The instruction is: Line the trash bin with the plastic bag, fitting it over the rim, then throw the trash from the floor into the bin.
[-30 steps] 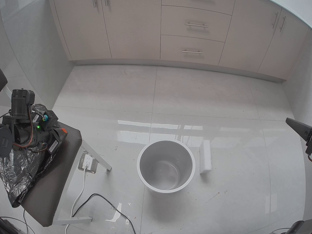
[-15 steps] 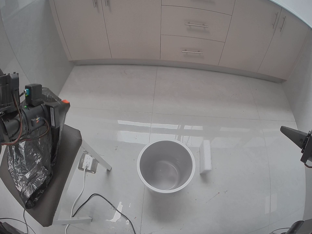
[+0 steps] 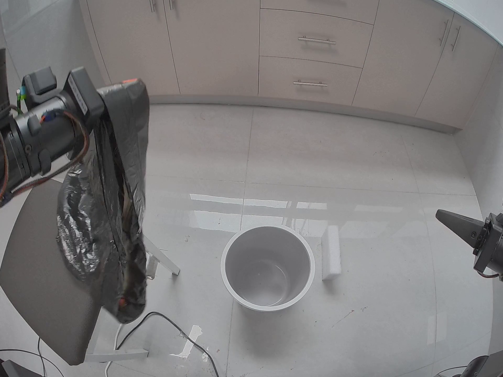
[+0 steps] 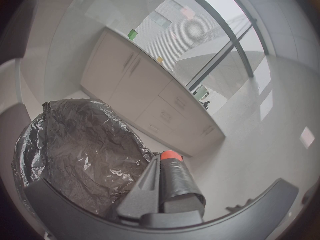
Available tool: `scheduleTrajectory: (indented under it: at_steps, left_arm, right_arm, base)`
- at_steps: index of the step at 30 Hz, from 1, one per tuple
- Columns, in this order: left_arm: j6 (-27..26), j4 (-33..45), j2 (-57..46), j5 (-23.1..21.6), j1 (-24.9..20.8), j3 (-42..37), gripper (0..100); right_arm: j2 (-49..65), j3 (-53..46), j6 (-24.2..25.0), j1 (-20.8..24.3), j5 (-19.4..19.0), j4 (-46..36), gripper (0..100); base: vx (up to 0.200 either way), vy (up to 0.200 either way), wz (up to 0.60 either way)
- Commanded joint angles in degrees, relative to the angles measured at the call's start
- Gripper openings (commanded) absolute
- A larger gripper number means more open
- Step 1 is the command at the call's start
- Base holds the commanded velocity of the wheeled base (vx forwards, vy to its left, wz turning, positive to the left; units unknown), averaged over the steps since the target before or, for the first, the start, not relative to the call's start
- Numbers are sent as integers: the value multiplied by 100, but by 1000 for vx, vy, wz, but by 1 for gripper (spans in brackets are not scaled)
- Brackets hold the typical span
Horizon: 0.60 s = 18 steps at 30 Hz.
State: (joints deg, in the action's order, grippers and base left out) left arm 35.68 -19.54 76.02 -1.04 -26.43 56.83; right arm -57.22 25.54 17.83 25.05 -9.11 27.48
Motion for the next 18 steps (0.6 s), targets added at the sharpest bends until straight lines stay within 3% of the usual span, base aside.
scheduleTrajectory:
  at_steps: [1, 2, 8, 15, 18]
  left_arm:
    - [457, 548, 247, -266, -398, 979, 0]
    - [457, 592, 299, -309, -416, 1084, 0]
    - [457, 724, 581, -283, -627, 1585, 0]
    - [466, 732, 827, -257, -618, 1963, 0]
    - [475, 732, 1090, -195, -688, 2332, 0]
  right_arm:
    - [-940, 250, 194, 167, -3, 487, 0]
    - [-1080, 364, 185, 193, -3, 487, 100]
    - [-2109, 1050, 185, 430, 5, 513, 100]
    - [-2452, 1173, 176, 782, 5, 513, 100]
    - [-2698, 1261, 159, 1177, 5, 522, 100]
  base:
    - [0, 0, 0]
    - [0, 0, 0]
    - [0, 0, 0]
    - [0, 0, 0]
    - [0, 0, 0]
